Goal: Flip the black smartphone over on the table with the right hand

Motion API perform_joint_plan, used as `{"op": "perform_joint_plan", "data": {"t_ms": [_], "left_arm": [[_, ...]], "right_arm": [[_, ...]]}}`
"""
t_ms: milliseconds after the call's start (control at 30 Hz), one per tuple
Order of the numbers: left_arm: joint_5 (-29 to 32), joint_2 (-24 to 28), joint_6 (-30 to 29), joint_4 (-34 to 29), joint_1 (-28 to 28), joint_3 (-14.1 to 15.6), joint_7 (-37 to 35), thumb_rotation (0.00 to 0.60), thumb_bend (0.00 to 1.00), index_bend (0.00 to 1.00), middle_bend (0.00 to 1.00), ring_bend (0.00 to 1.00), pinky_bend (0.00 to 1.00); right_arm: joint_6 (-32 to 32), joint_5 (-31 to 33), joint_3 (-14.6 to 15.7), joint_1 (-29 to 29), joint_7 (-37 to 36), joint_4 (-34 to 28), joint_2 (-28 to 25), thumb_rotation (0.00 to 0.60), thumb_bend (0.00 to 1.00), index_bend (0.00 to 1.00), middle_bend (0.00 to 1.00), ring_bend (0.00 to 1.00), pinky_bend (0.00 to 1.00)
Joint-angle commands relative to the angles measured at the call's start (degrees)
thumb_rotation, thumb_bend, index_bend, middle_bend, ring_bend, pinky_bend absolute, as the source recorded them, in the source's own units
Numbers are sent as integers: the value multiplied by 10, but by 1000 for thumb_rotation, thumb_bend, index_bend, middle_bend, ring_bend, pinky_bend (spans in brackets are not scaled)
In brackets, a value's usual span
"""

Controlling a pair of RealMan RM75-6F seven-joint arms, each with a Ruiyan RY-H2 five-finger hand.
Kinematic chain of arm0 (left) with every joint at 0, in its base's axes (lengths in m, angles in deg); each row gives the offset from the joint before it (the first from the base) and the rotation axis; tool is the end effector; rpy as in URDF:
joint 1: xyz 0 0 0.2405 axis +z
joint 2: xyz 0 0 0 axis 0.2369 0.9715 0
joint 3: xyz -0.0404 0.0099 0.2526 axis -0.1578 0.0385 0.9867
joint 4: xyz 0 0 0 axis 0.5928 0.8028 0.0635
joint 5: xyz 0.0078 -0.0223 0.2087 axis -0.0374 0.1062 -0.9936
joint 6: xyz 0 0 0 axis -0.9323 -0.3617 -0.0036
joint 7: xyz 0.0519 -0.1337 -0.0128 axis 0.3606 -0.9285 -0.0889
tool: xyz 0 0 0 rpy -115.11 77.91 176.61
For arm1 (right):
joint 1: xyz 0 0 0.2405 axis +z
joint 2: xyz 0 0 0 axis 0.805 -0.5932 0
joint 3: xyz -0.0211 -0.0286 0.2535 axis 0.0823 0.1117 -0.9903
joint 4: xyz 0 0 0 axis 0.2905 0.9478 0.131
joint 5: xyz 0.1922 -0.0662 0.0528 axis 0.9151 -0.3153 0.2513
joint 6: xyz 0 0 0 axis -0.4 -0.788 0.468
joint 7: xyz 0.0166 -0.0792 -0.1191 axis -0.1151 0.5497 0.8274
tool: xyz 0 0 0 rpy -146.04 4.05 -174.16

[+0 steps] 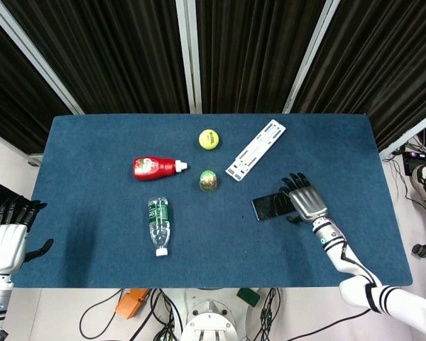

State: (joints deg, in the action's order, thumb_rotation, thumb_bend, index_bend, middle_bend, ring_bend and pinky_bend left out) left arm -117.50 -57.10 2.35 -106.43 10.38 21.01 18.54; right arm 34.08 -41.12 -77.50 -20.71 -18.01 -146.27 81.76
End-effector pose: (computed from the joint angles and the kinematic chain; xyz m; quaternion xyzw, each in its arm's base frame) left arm -0.3139 0.1692 0.1473 -0.5998 -0.3726 -0.3537 0.6134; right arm -0.2506 -0.3303 -0.0121 0.7570 -0.3686 0.3004 0.4481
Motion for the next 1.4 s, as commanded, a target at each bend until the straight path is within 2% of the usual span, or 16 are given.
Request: {"op": "perform_joint_plan", "data": {"t_ms": [33,500,767,900,1167,1300,1400], "left_arm": [[1,-1,1,0,-1,-1,1,600,221,194,156,49,0],[4,-2,3,3,-1,-1,1,600,221,194,156,49,0],[5,-2,2,6,-1,-2,-2,600,221,194,156,49,0],[4,-2,1,8,0,-1,-4,600,221,194,156,48,0],[2,-2,-1,12,1,-1,-8,600,221,194,156,48,0],[4,-2,0,15,1,0,-10,600,221,194,156,48,0],[3,-3,1,15,0,-1,-10,600,221,194,156,48,0]], "right_arm": [[7,3,1,5,-1,5,3,600,299,372,169,0,87],[26,14,6,22,3,16,11,600,362,387,169,0,89],[35,16,11,28,3,16,9,600,598,419,169,0,98],[38,13,16,28,1,-3,-8,600,705,429,169,0,99],[61,23,39,22,19,-90,-84,600,803,458,169,2,99],[76,40,42,24,28,-135,-123,600,823,471,169,9,99],[73,50,37,28,39,-143,-128,600,827,453,169,9,99]]}}
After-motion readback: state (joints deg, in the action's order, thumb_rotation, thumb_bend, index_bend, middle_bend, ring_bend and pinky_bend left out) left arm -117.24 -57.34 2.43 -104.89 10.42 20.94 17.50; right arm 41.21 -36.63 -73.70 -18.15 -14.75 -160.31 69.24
